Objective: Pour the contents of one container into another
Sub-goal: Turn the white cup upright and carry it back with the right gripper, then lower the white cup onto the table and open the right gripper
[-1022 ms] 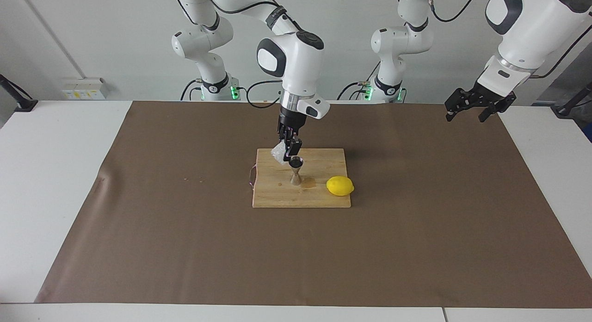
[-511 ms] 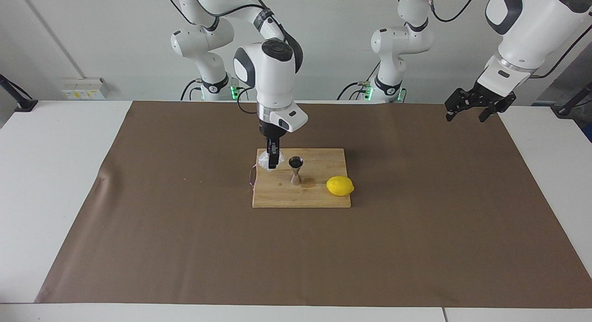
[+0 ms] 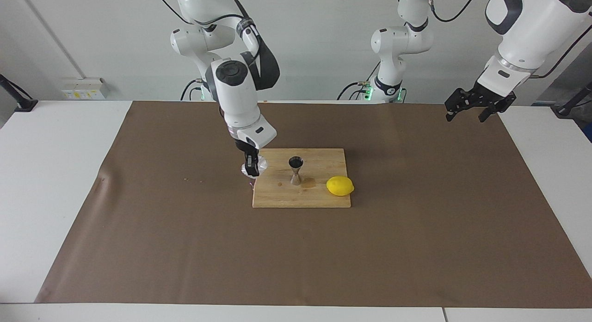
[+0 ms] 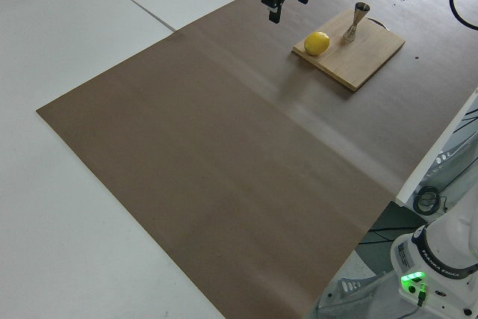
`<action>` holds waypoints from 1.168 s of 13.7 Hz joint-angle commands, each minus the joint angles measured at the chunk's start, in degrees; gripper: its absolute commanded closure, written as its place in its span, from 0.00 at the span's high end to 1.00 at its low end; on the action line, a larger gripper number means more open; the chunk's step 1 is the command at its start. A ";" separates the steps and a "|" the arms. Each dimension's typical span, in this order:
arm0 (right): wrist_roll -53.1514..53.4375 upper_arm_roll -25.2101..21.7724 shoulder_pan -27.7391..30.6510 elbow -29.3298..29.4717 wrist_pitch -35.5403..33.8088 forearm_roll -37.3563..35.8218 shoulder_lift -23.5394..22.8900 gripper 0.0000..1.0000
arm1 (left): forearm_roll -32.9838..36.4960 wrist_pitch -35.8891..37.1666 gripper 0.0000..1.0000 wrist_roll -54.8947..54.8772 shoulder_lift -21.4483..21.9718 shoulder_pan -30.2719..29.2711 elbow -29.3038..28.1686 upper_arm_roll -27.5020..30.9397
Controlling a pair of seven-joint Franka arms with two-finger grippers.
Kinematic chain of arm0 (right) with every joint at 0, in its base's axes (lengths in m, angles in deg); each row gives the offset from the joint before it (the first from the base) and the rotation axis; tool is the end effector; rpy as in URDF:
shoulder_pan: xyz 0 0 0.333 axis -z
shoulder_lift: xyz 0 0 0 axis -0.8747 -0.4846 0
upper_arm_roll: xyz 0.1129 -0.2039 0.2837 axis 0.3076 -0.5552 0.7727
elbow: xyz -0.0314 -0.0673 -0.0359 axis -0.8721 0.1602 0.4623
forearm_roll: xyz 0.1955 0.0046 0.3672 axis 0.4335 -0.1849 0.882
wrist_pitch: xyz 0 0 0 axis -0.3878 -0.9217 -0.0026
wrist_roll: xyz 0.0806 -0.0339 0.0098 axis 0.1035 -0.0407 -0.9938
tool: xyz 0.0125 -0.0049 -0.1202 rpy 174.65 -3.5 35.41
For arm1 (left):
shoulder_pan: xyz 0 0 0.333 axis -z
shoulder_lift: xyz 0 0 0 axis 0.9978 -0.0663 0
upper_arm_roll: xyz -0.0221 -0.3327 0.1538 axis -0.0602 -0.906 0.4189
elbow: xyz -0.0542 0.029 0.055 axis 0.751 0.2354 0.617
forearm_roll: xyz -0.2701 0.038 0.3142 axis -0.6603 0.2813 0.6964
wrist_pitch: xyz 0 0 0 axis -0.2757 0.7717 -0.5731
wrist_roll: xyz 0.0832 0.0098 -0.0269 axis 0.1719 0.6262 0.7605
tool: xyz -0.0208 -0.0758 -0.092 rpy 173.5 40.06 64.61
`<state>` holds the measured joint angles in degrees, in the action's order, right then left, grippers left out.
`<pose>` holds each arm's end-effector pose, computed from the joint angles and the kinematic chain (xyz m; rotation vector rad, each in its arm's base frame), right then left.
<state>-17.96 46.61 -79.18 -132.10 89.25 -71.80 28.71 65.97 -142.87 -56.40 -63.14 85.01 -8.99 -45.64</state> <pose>0.6086 0.2051 0.4370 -2.1724 -2.1818 -0.1840 0.5605 -0.0204 0.6417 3.1095 -0.1013 -0.0901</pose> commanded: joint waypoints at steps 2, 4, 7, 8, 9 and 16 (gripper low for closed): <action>-9.63 0.84 6.55 -6.46 3.34 10.44 2.16 0.01 | 0.70 0.77 1.00 -0.53 0.63 -0.57 -0.32 -0.41; -16.21 0.84 10.06 -9.00 4.38 16.33 2.16 0.01 | 0.70 0.77 1.00 -0.53 0.72 -0.57 -0.32 -0.41; -25.62 0.84 14.90 -12.17 4.57 22.49 2.08 0.01 | 0.70 0.77 1.00 -0.53 0.63 -0.57 -0.32 -0.41; -28.70 0.84 16.39 -13.14 4.57 23.73 2.08 0.01 | 0.70 0.77 1.00 -0.53 0.63 -0.57 -0.32 -0.41; -31.08 0.84 17.63 -14.02 4.57 24.26 2.16 0.01 | 0.70 0.77 1.00 -0.53 0.63 -0.57 -0.32 -0.41; -39.80 0.84 22.99 -16.58 4.48 25.24 1.55 0.10 | 0.70 0.77 1.00 -0.53 0.63 -0.57 -0.32 -0.41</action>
<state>-54.97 46.52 -57.68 -146.87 92.63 -48.51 28.98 65.97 -142.87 -56.40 -63.14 85.01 -8.99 -45.64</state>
